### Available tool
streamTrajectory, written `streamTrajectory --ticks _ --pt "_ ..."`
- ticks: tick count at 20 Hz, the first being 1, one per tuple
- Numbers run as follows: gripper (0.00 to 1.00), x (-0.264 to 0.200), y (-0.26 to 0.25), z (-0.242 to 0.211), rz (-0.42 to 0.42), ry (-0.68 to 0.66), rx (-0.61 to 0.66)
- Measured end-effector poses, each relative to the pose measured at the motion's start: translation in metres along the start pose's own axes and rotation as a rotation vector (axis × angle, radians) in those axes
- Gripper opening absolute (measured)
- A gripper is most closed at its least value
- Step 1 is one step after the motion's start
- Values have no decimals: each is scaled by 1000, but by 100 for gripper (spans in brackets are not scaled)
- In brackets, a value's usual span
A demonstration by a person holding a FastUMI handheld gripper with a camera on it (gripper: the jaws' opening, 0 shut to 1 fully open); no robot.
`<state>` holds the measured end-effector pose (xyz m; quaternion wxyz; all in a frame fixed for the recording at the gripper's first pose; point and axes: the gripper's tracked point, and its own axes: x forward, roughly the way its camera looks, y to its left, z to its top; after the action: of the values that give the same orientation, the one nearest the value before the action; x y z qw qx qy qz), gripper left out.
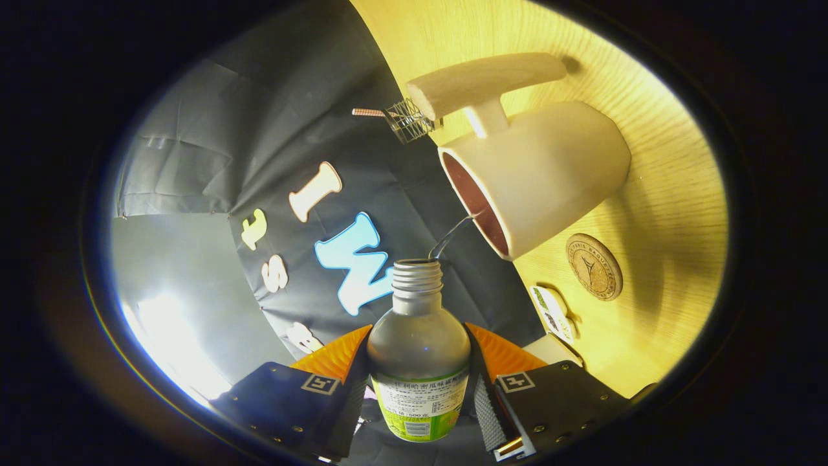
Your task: Take the bottle from table, then pour the juice into the cup, finally place the bottle on the coaster
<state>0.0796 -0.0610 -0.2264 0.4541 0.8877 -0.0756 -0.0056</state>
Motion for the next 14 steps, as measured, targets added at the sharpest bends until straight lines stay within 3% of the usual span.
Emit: streamTrajectory --ticks 14 --pt "73 1 4 10 -2 -5 -3"
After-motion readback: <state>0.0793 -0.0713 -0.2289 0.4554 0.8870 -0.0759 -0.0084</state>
